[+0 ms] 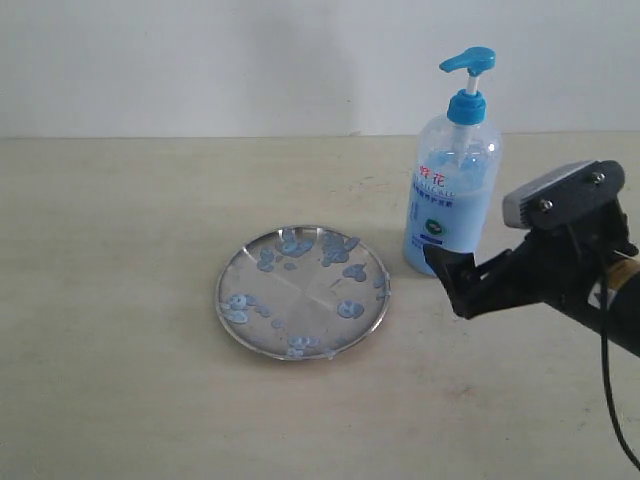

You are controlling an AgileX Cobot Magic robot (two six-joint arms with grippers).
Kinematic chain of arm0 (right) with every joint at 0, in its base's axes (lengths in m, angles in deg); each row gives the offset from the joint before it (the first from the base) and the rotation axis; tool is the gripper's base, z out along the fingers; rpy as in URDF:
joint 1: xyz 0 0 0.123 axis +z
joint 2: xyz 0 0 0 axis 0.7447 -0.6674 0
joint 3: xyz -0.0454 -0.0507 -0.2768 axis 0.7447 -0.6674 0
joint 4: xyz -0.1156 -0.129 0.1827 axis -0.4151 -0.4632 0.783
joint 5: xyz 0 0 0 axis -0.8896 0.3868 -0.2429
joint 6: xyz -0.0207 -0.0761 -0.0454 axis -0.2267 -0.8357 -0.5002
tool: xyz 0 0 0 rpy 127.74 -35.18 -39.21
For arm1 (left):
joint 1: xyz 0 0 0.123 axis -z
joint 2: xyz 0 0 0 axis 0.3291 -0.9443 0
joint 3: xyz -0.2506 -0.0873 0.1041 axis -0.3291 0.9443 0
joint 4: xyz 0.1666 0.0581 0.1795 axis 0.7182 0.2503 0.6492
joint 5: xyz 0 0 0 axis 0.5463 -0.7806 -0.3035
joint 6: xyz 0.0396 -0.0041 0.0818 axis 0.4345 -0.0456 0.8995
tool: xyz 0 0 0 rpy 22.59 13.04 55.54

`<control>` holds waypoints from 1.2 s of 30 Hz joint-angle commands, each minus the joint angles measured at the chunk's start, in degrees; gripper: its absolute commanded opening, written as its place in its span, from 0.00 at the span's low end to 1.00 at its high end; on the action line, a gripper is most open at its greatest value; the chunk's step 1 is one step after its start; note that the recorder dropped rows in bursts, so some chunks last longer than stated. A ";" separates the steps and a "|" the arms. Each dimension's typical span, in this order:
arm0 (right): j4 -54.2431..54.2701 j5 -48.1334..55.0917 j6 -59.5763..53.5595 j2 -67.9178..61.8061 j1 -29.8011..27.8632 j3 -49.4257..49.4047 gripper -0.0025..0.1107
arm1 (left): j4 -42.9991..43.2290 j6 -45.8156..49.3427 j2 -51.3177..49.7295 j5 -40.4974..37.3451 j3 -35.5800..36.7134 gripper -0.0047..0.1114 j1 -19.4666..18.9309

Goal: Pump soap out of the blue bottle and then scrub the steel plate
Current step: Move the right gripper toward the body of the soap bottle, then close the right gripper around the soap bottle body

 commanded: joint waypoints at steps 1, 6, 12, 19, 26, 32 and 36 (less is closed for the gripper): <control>2.53 -3.08 -5.82 -5.97 0.03 6.32 0.95 | 0.02 0.38 0.12 0.30 -0.05 0.08 0.32; 2.53 -4.14 -9.97 -12.91 0.03 13.04 0.95 | 0.02 0.38 0.12 0.30 -0.05 0.08 0.32; 2.65 -5.39 -11.30 -18.47 0.03 18.76 0.95 | 0.02 0.38 0.12 0.30 -0.05 0.08 0.32; 3.45 -5.77 -14.65 -22.80 0.03 23.70 0.94 | 0.02 0.38 0.12 0.30 -0.05 0.08 0.33; 3.94 -5.54 -13.89 -27.40 0.03 29.28 0.94 | 0.02 0.38 0.12 0.30 -0.05 0.08 0.33; 6.44 -4.90 -13.59 -27.52 0.03 29.71 0.78 | 0.02 0.38 0.12 0.30 -0.05 0.08 0.33; 6.57 -1.95 -12.84 -27.52 0.03 29.71 0.26 | 0.02 0.38 0.12 0.30 -0.05 0.08 0.33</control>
